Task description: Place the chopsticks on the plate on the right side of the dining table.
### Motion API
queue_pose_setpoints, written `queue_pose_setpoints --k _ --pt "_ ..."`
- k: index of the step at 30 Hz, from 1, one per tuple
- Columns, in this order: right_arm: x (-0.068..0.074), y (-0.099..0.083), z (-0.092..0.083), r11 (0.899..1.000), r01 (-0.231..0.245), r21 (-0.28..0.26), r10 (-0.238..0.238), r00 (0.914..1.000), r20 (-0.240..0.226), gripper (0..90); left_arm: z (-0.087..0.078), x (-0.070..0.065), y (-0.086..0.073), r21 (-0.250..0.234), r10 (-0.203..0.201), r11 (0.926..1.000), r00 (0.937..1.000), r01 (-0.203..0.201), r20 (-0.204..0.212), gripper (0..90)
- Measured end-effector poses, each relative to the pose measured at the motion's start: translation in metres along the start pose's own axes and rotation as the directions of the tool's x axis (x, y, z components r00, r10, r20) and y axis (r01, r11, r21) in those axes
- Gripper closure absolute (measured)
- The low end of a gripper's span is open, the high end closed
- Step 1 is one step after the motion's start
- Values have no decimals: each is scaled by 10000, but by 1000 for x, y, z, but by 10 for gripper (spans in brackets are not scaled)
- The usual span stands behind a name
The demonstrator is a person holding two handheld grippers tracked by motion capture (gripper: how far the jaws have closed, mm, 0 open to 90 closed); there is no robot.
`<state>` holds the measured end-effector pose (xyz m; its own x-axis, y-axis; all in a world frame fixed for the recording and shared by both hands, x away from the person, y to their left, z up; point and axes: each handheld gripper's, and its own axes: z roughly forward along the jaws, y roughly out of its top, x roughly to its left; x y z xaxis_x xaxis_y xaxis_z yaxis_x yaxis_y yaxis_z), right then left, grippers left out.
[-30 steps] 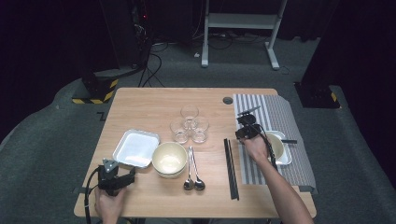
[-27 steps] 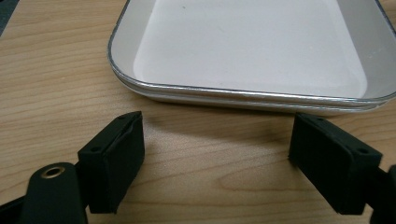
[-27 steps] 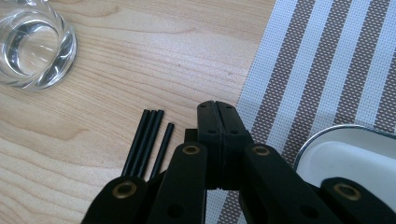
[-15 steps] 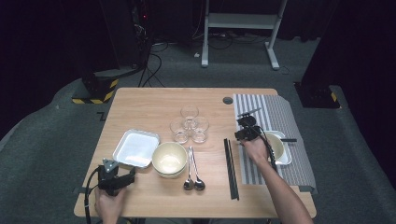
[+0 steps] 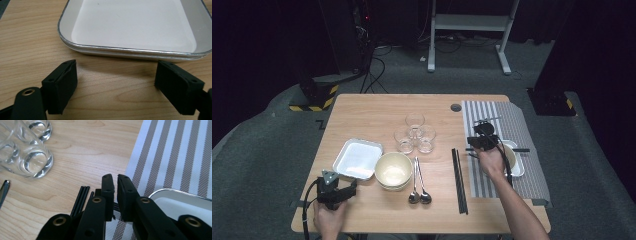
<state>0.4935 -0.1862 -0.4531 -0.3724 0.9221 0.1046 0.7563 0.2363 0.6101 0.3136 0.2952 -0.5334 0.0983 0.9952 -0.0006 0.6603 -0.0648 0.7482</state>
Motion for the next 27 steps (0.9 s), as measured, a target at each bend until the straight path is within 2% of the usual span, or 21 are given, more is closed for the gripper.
queue_pose_setpoints --k 13,16,22,27 --pt "-15 -16 -31 9937 -273 -1088 280 9996 54 697 0 0 0 5 1 10000 10000 -1 -6 185" --pt "-20 -23 -39 9890 -378 -1428 385 9993 22 674 0 0 0 2 1 10000 10000 -1 -8 185" --pt "-28 -38 -50 9836 -373 -1767 392 9992 70 652 0 0 0 5 5 10000 10000 -5 -16 185" --pt "-38 -52 -54 9762 -733 -2039 730 9973 -90 641 0 0 0 3 -7 10000 10000 7 -24 185"
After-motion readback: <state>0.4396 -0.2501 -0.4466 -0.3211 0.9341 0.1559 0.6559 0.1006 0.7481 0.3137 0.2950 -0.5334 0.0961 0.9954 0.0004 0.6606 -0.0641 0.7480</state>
